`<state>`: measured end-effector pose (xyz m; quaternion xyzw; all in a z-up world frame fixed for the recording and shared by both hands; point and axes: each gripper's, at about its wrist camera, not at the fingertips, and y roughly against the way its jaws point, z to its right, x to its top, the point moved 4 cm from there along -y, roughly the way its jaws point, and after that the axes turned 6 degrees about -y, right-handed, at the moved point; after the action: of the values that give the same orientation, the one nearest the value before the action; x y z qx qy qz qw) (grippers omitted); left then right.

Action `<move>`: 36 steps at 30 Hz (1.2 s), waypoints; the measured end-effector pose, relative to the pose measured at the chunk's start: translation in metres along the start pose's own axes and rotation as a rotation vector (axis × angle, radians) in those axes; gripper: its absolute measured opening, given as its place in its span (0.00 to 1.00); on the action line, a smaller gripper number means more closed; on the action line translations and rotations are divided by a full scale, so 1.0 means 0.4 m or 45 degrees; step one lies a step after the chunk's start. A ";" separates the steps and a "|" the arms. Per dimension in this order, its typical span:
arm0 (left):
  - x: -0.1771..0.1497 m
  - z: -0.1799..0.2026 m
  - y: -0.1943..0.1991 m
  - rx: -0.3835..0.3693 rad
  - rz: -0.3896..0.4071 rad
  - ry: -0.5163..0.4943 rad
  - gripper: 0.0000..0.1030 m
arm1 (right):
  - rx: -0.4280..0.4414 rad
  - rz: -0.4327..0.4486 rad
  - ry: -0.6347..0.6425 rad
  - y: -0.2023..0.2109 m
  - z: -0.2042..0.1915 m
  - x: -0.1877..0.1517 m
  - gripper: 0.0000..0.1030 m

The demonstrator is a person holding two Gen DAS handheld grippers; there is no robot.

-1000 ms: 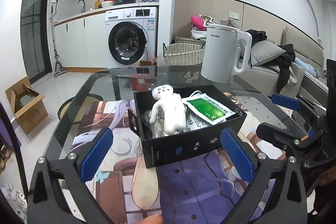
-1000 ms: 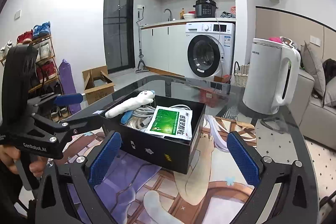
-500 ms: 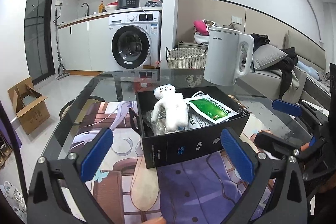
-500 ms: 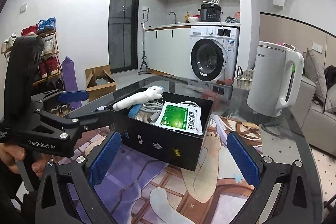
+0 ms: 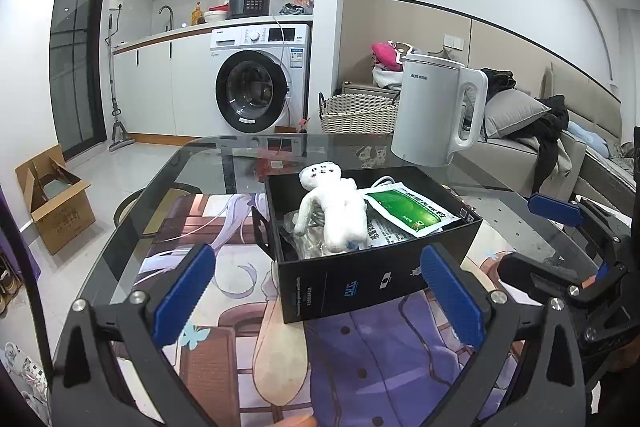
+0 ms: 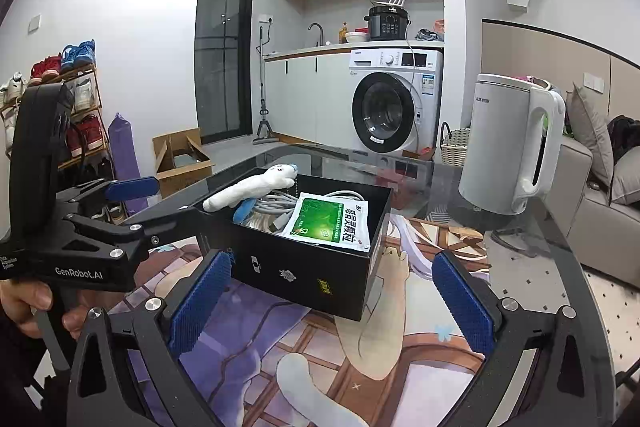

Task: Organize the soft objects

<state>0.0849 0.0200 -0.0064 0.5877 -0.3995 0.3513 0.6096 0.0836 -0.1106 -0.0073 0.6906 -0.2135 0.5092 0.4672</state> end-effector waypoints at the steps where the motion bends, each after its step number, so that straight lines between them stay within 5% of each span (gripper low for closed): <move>1: 0.000 0.001 0.000 0.000 0.000 -0.002 1.00 | 0.001 -0.004 0.004 -0.002 -0.001 0.000 1.00; 36: 0.009 -0.006 0.018 0.011 0.036 -0.008 1.00 | -0.018 0.003 -0.011 -0.005 0.018 -0.001 1.00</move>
<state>0.0801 0.0225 0.0002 0.5857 -0.4080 0.3598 0.6009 0.0888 -0.1160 -0.0088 0.6893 -0.2199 0.5050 0.4706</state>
